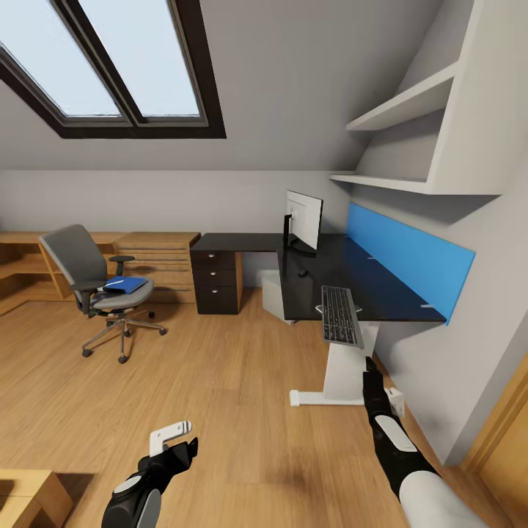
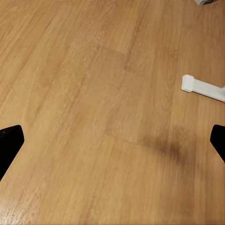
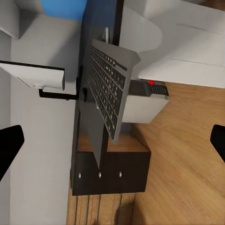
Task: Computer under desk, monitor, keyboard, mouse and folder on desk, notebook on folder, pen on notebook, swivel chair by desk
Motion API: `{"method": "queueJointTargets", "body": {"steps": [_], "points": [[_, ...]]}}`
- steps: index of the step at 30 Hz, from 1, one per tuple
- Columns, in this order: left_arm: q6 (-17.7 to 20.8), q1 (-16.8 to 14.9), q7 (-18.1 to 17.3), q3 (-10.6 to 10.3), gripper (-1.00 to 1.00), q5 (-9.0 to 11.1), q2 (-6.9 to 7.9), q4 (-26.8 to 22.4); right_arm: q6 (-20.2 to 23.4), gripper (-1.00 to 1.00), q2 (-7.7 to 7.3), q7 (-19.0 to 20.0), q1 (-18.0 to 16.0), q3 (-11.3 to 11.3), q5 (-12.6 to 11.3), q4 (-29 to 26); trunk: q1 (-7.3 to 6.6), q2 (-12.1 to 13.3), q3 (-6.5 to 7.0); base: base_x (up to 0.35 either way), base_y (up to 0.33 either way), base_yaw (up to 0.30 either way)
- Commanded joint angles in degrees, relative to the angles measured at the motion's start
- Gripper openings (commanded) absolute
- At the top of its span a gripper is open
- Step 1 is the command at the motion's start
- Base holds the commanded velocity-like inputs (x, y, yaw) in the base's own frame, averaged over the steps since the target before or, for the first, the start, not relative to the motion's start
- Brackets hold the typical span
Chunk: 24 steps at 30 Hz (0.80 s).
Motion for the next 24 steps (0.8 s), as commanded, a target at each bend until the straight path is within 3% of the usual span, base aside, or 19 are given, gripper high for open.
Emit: {"method": "queueJointTargets", "body": {"steps": [1, 24], "points": [[0.23, -0.03, 0.38, 0.03, 1.00, 0.62, -0.03, -0.07, 0.04, 1.00, 0.03, 0.46, -0.05, -0.13, -0.65, 0.05, 0.23, -0.45, -0.25, 0.000, 0.000, 0.000], [0.23, -0.03, 0.38, 0.10, 1.00, 0.59, -0.03, -0.08, -0.55, 1.00, 0.39, 1.09, -0.05, 0.39, 0.29, -0.05, 4.84, -8.87, -4.02, 0.000, 0.000, 0.000]]}}
